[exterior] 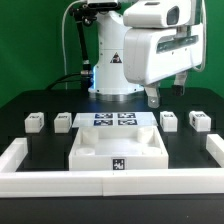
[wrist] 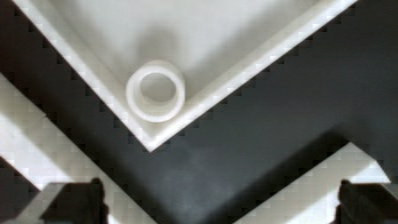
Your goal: Assemble square table
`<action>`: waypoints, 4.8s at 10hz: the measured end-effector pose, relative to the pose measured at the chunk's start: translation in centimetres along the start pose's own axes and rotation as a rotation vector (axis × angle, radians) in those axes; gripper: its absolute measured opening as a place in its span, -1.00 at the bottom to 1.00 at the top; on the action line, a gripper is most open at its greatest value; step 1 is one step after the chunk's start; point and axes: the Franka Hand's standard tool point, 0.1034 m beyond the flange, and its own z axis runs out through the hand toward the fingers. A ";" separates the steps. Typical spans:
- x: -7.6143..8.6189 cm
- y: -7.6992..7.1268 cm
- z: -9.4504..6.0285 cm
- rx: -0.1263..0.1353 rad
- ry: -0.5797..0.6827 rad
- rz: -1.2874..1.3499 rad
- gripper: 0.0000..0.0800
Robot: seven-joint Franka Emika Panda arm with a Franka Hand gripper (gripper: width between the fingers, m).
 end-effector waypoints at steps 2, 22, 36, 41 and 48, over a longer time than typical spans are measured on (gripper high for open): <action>0.0 0.0 0.0 0.000 0.000 0.000 0.62; -7.8 -2.5 5.0 -0.012 -0.019 -0.640 0.62; -11.6 -4.8 10.7 0.050 -0.009 -0.651 0.62; -11.6 -4.8 10.8 0.051 -0.010 -0.646 -0.36; -11.4 -4.5 10.6 0.036 -0.003 -0.645 -0.84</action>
Offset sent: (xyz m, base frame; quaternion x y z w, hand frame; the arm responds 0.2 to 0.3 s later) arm 0.0000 0.0000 0.0000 0.0000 0.0000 0.0000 1.0000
